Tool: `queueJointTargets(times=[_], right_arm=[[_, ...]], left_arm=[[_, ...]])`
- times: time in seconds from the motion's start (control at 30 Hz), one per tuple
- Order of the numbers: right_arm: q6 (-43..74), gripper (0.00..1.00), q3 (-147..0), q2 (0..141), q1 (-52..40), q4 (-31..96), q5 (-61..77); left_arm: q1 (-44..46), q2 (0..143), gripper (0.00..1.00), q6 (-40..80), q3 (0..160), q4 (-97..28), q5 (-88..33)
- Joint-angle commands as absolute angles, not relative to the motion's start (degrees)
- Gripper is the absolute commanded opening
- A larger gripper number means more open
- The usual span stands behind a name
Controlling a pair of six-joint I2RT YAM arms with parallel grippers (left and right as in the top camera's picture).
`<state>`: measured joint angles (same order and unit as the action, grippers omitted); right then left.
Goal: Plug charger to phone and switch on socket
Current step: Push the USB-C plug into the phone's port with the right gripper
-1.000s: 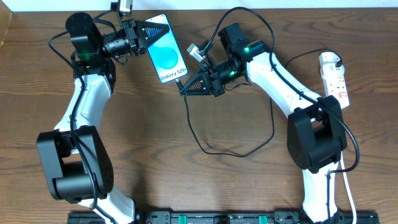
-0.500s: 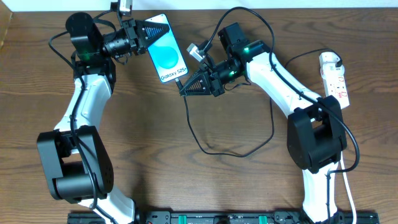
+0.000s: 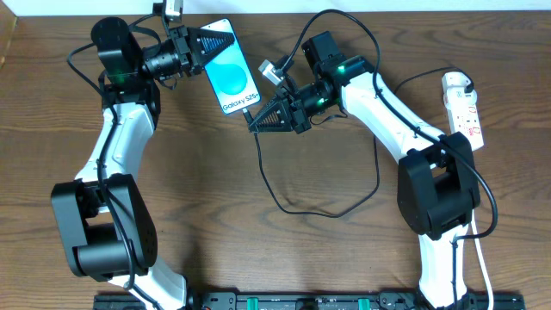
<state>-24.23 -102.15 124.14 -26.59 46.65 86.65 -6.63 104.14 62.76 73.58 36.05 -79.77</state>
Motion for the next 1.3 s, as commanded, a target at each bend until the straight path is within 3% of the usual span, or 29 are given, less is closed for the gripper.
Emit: queueJointTargets(times=[0.0,1.27], right_arm=[[-23.1,0.01,-101.9,124.8,-26.9,46.5,88.9],[-23.2,0.01,-101.9,124.8,-26.7,46.0,88.0]], left_arm=[[-6.4,103.1,0.07,62.6,73.6,36.6,-80.6],[-6.4,103.1,0.08,64.5,73.6,36.5,-80.3]])
